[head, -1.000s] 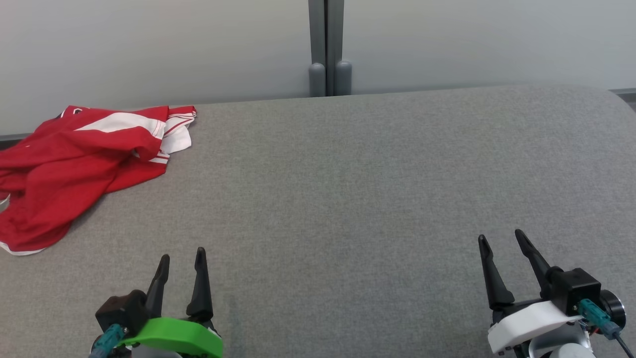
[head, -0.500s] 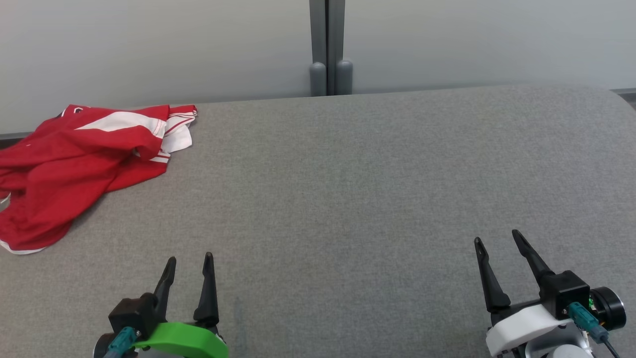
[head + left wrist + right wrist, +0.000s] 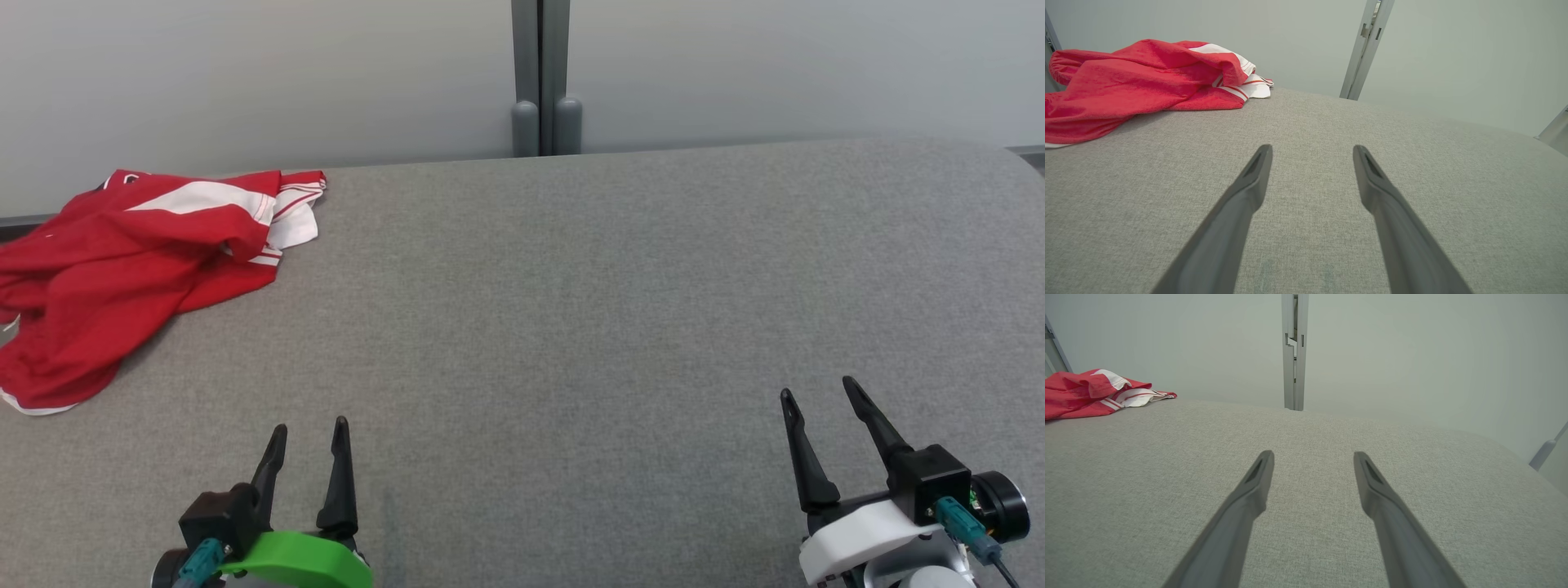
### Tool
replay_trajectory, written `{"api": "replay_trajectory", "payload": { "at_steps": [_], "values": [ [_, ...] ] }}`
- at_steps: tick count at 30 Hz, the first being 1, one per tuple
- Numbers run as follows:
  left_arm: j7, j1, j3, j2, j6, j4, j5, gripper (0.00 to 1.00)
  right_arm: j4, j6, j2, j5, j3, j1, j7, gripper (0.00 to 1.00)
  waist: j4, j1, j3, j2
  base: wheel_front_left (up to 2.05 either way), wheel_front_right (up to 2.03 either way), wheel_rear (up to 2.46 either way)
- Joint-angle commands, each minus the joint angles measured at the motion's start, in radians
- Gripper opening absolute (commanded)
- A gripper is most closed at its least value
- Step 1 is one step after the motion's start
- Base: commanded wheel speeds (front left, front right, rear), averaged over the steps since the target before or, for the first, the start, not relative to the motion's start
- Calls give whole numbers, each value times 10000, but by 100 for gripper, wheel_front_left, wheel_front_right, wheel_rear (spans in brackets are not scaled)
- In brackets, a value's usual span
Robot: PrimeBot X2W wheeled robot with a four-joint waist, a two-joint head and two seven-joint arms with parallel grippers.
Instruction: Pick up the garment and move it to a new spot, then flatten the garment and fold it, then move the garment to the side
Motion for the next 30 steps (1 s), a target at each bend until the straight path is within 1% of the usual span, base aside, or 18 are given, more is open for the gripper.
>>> {"api": "replay_trajectory", "payload": {
  "at_steps": [1,4,8,17,21,25,30],
  "values": [
    [-7,52,14,69,-15,9,-31,100,-39,1,-16,52,-25,67,-34,100,17,0,-2,0,0,0,0],
    [-6,-7,-25,70,-17,27,-14,100,-67,1,-17,51,-94,86,-34,100,131,0,1,0,0,0,0],
    [-6,-162,-98,70,9,-11,41,100,-96,-1,-17,61,-196,114,-34,100,586,0,21,0,0,0,0],
    [-6,-315,-5,65,79,-298,208,100,-150,-1,-17,-21,-189,-52,-34,100,2255,0,209,0,0,0,0],
    [-4,-197,140,65,92,-351,90,100,-113,-1,-20,-15,-107,-143,-34,100,2855,0,268,0,0,0,0],
    [-2,-101,166,62,100,-364,9,100,-86,-1,-23,5,-135,-152,-34,100,3298,0,284,0,0,0,0],
    [-2,-91,119,64,82,-367,35,100,-81,-1,-22,-29,-138,-159,-34,100,3628,0,298,0,0,0,0]
  ]
}}
